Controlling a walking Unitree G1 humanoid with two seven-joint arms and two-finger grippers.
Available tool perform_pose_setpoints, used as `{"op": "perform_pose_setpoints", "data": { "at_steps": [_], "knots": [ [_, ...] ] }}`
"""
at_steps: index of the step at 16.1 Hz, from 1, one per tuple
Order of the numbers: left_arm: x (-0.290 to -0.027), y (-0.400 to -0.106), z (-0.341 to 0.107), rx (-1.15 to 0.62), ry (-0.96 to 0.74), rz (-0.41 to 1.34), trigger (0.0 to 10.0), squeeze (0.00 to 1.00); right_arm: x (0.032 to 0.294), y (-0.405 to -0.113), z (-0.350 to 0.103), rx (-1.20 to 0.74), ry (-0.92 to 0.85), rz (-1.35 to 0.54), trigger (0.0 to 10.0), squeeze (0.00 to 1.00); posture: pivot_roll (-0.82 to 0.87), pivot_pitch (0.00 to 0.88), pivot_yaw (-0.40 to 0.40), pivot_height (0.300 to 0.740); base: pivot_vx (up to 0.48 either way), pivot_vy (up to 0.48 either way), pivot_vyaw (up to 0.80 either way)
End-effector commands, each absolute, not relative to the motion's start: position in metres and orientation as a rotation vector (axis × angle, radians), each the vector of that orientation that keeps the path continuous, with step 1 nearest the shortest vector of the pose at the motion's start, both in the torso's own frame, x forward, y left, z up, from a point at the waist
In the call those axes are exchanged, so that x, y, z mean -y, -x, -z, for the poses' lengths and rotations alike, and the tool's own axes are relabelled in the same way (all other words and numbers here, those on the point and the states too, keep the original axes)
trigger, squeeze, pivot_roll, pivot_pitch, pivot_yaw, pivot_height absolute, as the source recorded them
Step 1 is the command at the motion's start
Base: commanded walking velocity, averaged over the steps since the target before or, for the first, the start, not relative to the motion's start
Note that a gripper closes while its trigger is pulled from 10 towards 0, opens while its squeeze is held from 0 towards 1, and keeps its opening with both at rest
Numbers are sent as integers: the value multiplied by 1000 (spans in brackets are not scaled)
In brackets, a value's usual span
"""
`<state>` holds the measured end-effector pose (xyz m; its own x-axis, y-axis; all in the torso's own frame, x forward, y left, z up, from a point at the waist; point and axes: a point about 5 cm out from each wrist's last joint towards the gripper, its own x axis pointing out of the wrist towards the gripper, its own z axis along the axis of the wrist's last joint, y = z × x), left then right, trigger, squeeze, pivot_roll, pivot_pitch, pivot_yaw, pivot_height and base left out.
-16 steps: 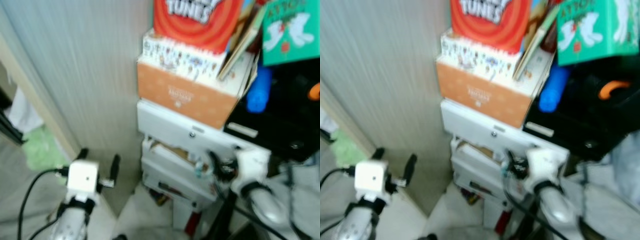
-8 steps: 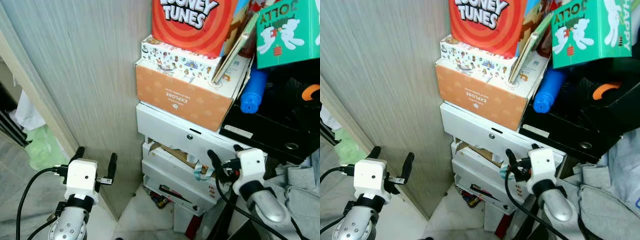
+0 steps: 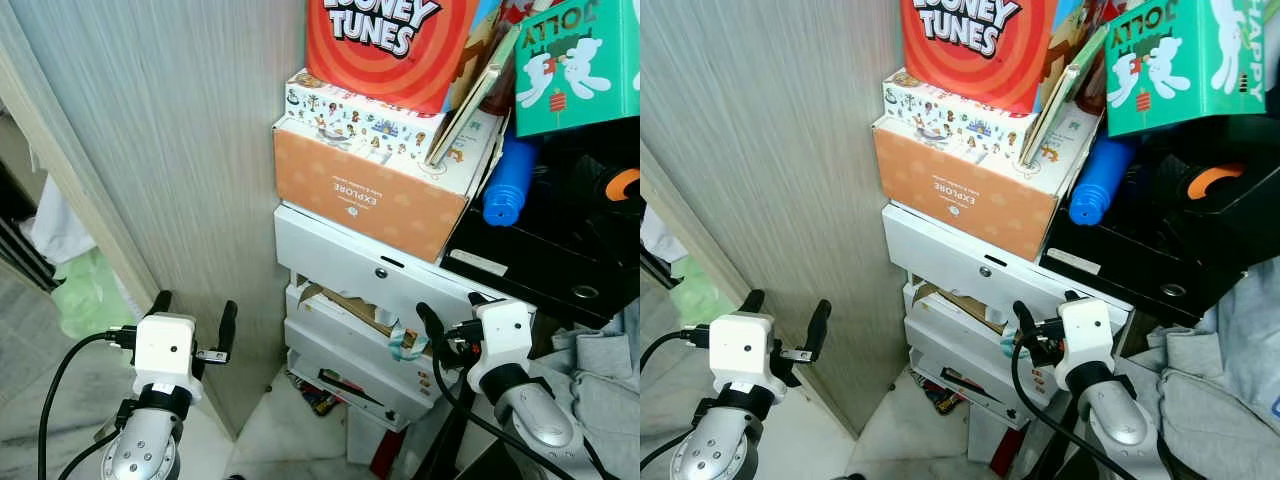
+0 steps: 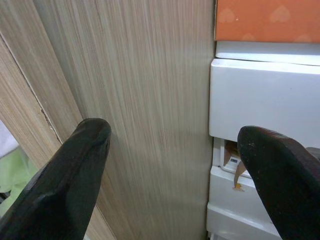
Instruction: Clean up the room
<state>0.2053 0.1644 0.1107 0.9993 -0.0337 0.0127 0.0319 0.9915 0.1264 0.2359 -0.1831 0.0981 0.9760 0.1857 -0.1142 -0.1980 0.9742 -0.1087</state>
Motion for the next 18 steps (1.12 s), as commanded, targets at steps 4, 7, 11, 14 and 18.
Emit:
{"op": "perform_pose_setpoints", "data": {
  "at_steps": [4, 7, 11, 14, 18],
  "knots": [
    [-175, -205, -105, -32, -136, -21, 10000, 0, 187, -236, -97, -120, 116, -181, 10000, 0, -47, 133, -68, 740, -265, 0, 0],
    [-175, -206, -105, -33, -135, -18, 10000, 0, 187, -236, -96, -121, 114, -179, 10000, 0, -47, 132, -68, 740, -257, 0, 0],
    [-175, -206, -105, -36, -133, -16, 10000, 0, 186, -237, -96, -121, 113, -179, 10000, 0, -46, 132, -67, 740, -252, 0, 0],
    [-171, -206, -104, -37, -121, 11, 10000, 0, 186, -237, -96, -120, 114, -179, 10000, 0, -46, 132, -67, 740, -177, 0, 0],
    [-170, -207, -104, -40, -114, 23, 10000, 0, 186, -238, -95, -121, 114, -179, 10000, 0, -45, 131, -65, 740, -92, 0, 0]
  ]
}}
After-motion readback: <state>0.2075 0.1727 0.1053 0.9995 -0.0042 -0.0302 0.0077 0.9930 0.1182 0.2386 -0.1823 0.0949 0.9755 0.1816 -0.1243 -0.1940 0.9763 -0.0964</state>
